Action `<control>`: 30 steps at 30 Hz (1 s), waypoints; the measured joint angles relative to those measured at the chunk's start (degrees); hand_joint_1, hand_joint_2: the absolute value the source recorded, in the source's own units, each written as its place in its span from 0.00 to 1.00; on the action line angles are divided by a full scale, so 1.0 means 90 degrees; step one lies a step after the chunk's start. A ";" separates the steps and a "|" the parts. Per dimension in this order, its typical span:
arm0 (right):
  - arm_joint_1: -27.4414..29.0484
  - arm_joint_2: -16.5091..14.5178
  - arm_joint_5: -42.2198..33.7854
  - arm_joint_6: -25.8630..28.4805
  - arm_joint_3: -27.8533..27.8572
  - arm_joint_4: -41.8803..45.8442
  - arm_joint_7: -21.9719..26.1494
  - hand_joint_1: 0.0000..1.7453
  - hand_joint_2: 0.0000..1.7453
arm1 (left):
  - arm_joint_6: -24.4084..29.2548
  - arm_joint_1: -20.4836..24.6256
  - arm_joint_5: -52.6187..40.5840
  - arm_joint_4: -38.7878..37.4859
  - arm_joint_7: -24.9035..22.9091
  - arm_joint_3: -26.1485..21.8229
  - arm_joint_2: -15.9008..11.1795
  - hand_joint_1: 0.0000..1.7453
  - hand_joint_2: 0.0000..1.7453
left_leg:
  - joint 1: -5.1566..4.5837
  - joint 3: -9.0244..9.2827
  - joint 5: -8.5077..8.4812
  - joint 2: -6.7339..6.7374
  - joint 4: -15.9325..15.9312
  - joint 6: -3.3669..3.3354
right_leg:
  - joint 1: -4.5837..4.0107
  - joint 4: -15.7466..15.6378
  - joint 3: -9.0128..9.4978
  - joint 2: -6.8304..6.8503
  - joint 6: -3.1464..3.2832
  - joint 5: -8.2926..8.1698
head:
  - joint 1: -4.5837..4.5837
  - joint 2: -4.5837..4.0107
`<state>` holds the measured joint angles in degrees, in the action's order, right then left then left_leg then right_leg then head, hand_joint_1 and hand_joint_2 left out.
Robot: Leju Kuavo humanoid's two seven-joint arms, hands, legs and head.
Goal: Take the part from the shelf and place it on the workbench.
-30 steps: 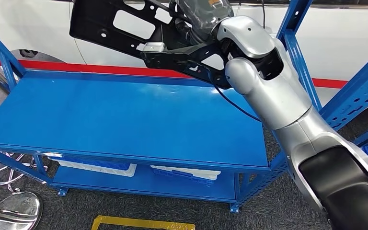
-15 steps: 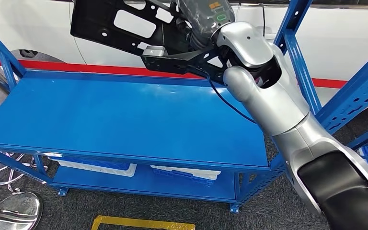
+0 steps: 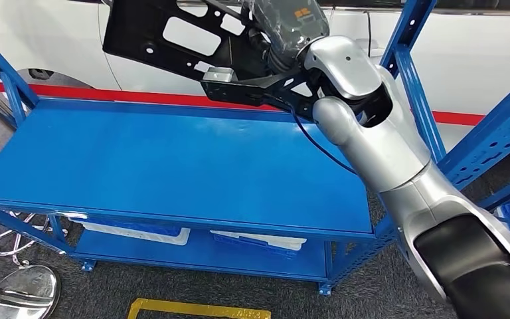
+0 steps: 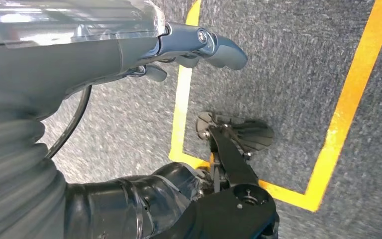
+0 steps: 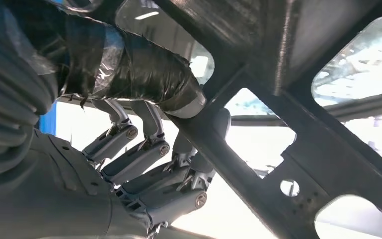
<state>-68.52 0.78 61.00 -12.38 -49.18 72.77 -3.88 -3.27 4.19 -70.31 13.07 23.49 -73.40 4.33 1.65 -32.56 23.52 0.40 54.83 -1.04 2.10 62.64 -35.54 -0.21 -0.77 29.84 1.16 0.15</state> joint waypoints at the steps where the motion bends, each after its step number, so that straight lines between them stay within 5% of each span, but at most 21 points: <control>1: 0.0012 0.0022 0.0011 0.0004 0.0000 0.0004 0.0010 1.00 1.00 | -0.0001 0.0005 -0.0004 0.0000 -0.0001 0.0001 0.0009 0.00 1.00 | -0.0005 0.0007 -0.0022 0.0013 -0.0027 -0.0015 | -0.0001 0.0336 -0.0140 -0.0003 0.0013 0.0217 | -0.0001 0.0000; 3: 0.0061 0.0064 0.0025 0.0006 0.0000 0.0005 0.0035 1.00 1.00 | -0.0001 0.0009 -0.0008 0.0000 -0.0002 0.0002 0.0016 0.00 1.00 | 0.0011 -0.0020 -0.0020 0.0022 0.0000 -0.0011 | 0.0021 0.1020 -0.0418 -0.0006 -0.0011 0.0503 | -0.0001 0.0000; 4: 0.0091 0.0087 0.0030 0.0002 0.0000 0.0004 0.0047 1.00 1.00 | -0.0001 0.0011 -0.0011 0.0000 -0.0003 0.0002 0.0018 0.00 1.00 | 0.0033 -0.0040 -0.0007 0.0024 0.0037 0.0009 | 0.0049 0.1135 -0.0456 0.0001 -0.0047 0.0476 | 0.0000 0.0000; 8: 0.0103 0.0137 0.0032 -0.0013 0.0000 0.0005 0.0106 1.00 1.00 | 0.0004 0.0010 -0.0018 0.0006 -0.0009 0.0002 -0.0005 0.00 1.00 | 0.0152 -0.0233 0.0137 0.0017 0.0390 0.0253 | 0.0183 0.0207 0.0024 0.0031 -0.0232 -0.0080 | -0.0004 0.0000; 11: 0.0111 0.0143 0.0032 -0.0024 0.0000 0.0013 0.0123 1.00 1.00 | 0.0001 0.0013 -0.0027 0.0007 -0.0010 0.0002 -0.0013 0.00 1.00 | 0.0142 -0.0406 0.0141 -0.0021 0.0600 0.0425 | 0.0147 0.0190 -0.0054 -0.0034 -0.0090 -0.0108 | 0.0006 0.0000; 14: 0.0123 0.0108 0.0033 -0.0027 -0.0005 0.0008 0.0130 1.00 1.00 | -0.0001 -0.0009 -0.0048 0.0001 -0.0012 0.0002 0.0017 0.00 1.00 | 0.0189 -0.0555 0.0306 -0.0020 0.0764 0.0483 | 0.0122 0.0172 -0.0201 -0.0019 0.0110 -0.0197 | 0.0024 0.0000; 17: 0.0124 0.0082 0.0028 -0.0026 -0.0009 -0.0010 0.0147 1.00 1.00 | 0.0001 -0.0004 -0.0060 0.0000 -0.0013 0.0002 0.0023 0.00 1.00 | 0.0151 -0.0869 0.1102 -0.0018 0.1791 0.0439 | 0.0048 0.0118 -0.0327 0.0051 0.0239 -0.0347 | 0.0035 -0.0001; 19: 0.0129 0.0085 0.0027 -0.0027 -0.0010 -0.0036 0.0158 1.00 1.00 | 0.0001 -0.0009 -0.0068 0.0000 -0.0013 0.0002 0.0022 0.00 1.00 | 0.0107 -0.0932 0.1336 -0.0022 0.2361 0.0397 | -0.0013 0.0110 -0.0439 0.0081 0.0270 -0.0446 | 0.0035 -0.0001; 21: 0.0131 0.0085 0.0020 -0.0028 -0.0010 -0.0055 0.0169 1.00 1.00 | -0.0002 -0.0009 -0.0072 0.0000 -0.0012 0.0002 0.0021 0.00 1.00 | 0.0064 -0.0593 0.1102 -0.0024 0.2105 0.0313 | -0.0053 0.0109 -0.0556 0.0080 0.0274 -0.0550 | 0.0035 0.0000; 23: 0.0123 0.0085 0.0011 -0.0028 -0.0009 -0.0060 0.0171 1.00 1.00 | -0.0004 0.0003 -0.0073 0.0000 -0.0008 0.0002 0.0014 0.00 1.00 | 0.0006 0.0041 0.0883 -0.0044 0.1225 0.0195 | -0.0074 0.0098 -0.0633 0.0064 0.0250 -0.0656 | 0.0035 0.0000; 25: 0.0113 0.0086 0.0005 -0.0029 -0.0009 -0.0061 0.0172 1.00 1.00 | -0.0005 0.0010 -0.0073 0.0000 -0.0004 0.0002 0.0002 0.00 1.00 | -0.0049 0.0424 0.0870 -0.0067 0.0602 0.0144 | -0.0068 0.0042 -0.0647 0.0053 0.0185 -0.0776 | 0.0034 0.0000; 28: 0.0099 0.0106 -0.0007 -0.0035 -0.0009 -0.0075 0.0178 1.00 1.00 | -0.0004 0.0020 -0.0074 0.0000 -0.0001 0.0002 -0.0003 0.00 1.00 | -0.0085 0.0385 0.0699 -0.0047 0.0372 0.0117 | -0.0045 -0.0118 -0.0649 0.0038 0.0044 -0.0951 | 0.0031 0.0000; 30: 0.0085 0.0137 -0.0021 -0.0044 -0.0009 -0.0087 0.0184 1.00 1.00 | -0.0003 0.0034 -0.0080 0.0000 -0.0005 0.0002 -0.0001 0.00 1.00 | -0.0070 0.0291 0.0485 -0.0004 0.0241 0.0052 | -0.0068 0.0041 -0.0734 0.0026 0.0000 -0.0642 | 0.0021 0.0000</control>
<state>-67.76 2.02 60.81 -12.77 -49.25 71.98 -2.22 -3.30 4.50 -71.02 13.07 23.44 -73.37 4.33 1.03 -29.94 27.88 0.37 57.00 -0.57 1.49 63.01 -42.14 0.02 -0.77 24.06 1.35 0.15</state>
